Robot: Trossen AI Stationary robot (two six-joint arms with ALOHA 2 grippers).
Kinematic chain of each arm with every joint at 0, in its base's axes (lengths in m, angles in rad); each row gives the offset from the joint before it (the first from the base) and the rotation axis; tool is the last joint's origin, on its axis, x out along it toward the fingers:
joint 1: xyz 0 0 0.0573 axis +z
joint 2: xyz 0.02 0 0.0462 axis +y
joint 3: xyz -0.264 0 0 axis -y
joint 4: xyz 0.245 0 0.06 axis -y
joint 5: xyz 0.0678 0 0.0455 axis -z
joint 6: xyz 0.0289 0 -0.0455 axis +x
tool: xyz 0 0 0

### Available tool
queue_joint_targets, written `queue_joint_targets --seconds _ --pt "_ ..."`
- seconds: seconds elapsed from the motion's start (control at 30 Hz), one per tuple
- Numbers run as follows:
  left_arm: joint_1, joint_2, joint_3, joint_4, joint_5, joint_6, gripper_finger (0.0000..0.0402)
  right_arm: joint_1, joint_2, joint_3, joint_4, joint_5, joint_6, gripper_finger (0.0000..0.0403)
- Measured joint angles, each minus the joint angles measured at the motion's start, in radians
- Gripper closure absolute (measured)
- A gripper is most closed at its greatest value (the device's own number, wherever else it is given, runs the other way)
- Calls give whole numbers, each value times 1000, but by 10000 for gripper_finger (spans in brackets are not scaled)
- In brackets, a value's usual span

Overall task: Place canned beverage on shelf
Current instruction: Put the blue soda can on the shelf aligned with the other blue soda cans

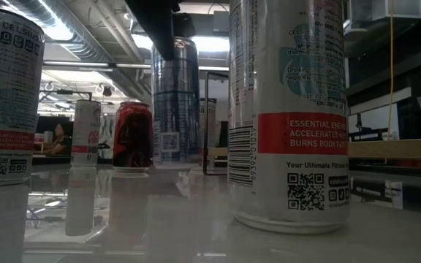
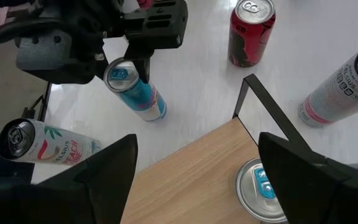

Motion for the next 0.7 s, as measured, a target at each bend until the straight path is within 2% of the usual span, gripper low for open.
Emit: queue_joint_targets --seconds 0.17,0.43,0.7 --pt "2 7 0 -2 -1 0 171 0 0 0 0 0 0 78" --pt "2 8 0 0 -1 0 115 0 0 0 0 0 0 78" --pt "2 6 0 -1 -2 -8 109 0 0 0 0 0 0 78"
